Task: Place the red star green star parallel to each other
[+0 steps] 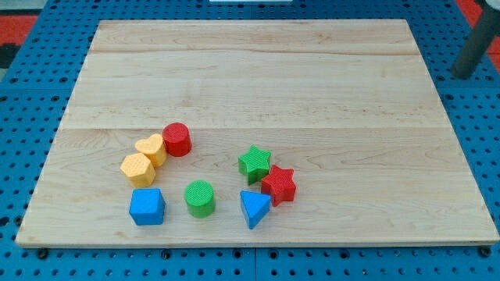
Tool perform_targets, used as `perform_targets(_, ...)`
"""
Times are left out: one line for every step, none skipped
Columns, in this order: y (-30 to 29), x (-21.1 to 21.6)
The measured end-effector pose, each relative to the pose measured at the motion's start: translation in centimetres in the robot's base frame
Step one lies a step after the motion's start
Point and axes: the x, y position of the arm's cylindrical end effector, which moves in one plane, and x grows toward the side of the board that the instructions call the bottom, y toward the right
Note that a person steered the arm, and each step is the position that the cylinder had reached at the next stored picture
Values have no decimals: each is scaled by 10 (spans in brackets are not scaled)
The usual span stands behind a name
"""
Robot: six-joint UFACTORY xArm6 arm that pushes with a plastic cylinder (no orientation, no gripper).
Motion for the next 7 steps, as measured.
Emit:
perform_targets(-55,96)
perform_targets(-161,122)
perform_targets(-213,136)
perform_targets(-174,187)
perform_targets(-209,248)
perform_targets(-292,247)
perform_targets(-316,244)
